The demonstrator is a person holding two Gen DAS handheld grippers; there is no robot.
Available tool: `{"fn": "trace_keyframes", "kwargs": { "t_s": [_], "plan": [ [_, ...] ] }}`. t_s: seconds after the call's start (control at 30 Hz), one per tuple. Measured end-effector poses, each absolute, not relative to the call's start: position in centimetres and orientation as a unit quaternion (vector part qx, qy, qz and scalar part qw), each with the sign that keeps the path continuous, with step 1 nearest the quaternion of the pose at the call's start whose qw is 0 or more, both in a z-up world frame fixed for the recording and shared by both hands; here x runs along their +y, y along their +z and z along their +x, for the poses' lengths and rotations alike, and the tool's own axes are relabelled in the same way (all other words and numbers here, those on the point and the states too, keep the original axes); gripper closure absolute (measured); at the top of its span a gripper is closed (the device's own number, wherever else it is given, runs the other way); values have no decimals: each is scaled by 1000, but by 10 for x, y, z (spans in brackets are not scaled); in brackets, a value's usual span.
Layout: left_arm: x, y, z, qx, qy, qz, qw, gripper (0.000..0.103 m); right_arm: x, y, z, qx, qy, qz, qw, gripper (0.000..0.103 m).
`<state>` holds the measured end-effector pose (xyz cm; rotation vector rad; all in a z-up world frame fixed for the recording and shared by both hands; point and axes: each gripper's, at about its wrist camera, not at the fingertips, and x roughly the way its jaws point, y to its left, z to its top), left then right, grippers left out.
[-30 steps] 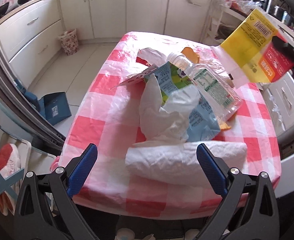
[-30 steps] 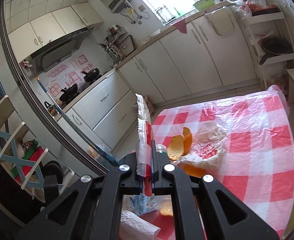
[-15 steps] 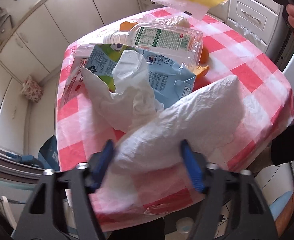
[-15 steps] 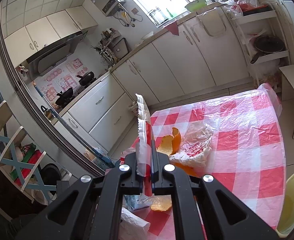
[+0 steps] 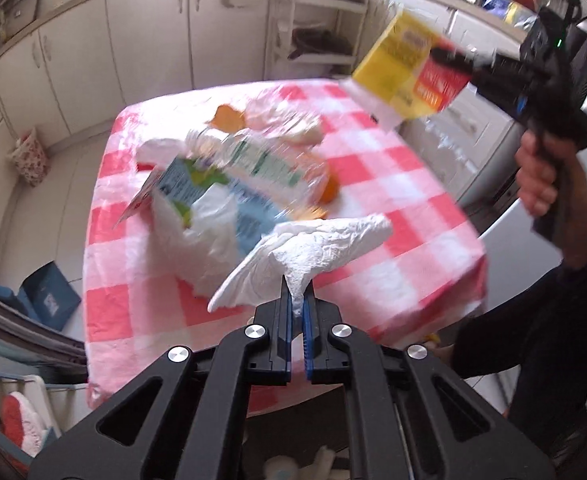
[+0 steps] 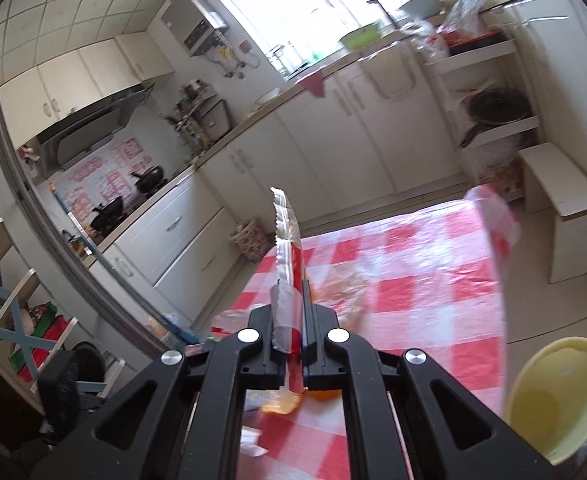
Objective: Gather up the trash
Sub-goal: 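Carry the tissue and wrapper to the yellow bucket and release both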
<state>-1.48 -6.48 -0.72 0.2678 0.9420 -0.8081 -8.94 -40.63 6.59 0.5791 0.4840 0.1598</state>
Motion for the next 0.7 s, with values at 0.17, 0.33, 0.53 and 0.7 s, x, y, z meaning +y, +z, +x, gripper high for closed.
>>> {"fn": "trace_keyframes", "kwargs": {
  "t_s": [0.17,0.33,0.53,0.7],
  "plan": [
    [-111,24,-35,406,-418,96,807,98,-472,43,-140,240,-18,301,923,97],
    [-167,40,-48,392,-452,65,799,98,-526,-10,-168,301,-110,327,889,97],
    [-212,40,-58,406,-466,42,785,98,-551,-79,-149,395,-168,316,846,97],
    [-243,26,-62,420,-466,42,777,98,-566,-137,-128,480,-193,305,799,61]
  ]
}}
